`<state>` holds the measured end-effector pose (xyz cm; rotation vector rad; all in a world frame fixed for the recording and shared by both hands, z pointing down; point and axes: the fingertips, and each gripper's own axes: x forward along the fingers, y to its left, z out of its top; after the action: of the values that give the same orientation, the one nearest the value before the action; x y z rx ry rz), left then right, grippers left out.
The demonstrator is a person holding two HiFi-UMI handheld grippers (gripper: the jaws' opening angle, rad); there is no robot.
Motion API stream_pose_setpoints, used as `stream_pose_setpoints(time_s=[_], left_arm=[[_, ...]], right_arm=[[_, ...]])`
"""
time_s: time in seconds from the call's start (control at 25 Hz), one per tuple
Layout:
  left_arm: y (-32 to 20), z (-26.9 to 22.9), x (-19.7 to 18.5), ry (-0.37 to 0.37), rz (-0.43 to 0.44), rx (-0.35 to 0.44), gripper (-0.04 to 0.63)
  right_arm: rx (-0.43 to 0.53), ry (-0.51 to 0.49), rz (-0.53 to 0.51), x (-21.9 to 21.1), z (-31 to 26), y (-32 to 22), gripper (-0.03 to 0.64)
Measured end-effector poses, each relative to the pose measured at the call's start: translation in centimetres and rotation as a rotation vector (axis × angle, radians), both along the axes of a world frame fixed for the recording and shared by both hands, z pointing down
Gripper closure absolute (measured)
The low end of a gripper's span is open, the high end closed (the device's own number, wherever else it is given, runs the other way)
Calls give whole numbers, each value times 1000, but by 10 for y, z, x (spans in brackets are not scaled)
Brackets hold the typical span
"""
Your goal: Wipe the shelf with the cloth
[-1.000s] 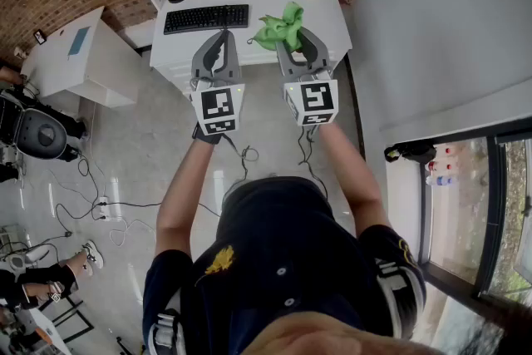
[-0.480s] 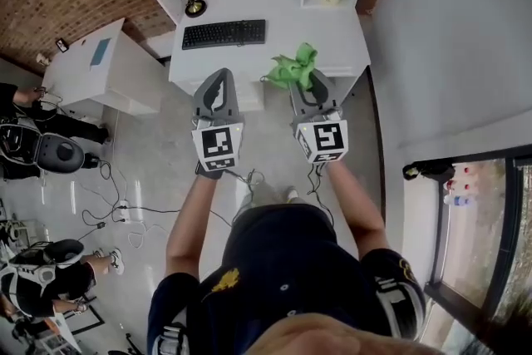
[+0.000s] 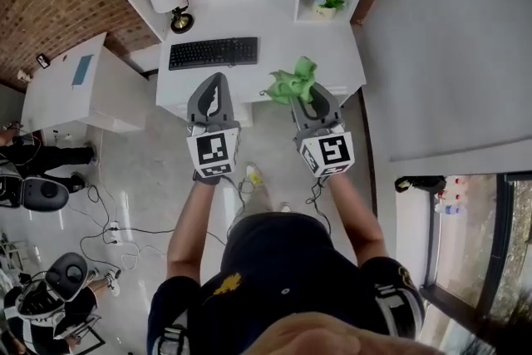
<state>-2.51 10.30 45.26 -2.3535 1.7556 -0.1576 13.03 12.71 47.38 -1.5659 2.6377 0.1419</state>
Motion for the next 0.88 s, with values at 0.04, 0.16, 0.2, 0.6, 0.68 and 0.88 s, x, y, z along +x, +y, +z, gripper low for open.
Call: stream_pose_setpoints(time_s=[0.04,0.16,0.2,0.6,0.68,0.88], left_arm=[[-15,-3,-4,9,1,4,586],[-53,-14,-20,25,16,6,586],[-65,-17,-25,30,24,3,586],[-160,-18,-64,83,73,-34,586],[-178,-12,-60,78,72,-49,586],[-240,-7,-55,56,29,-58,586]], right_arm=[[-4,-2,3,-2,-4,-13,512],[4,4,-6,-15,-19,-49,514],[14,14,-9,-21,-25,-60,514],[23,102,23,-72,-36,-146,512],[15,106,17,-70,-33,-164,512],[40,97,-6,-61,-38,-236,512]])
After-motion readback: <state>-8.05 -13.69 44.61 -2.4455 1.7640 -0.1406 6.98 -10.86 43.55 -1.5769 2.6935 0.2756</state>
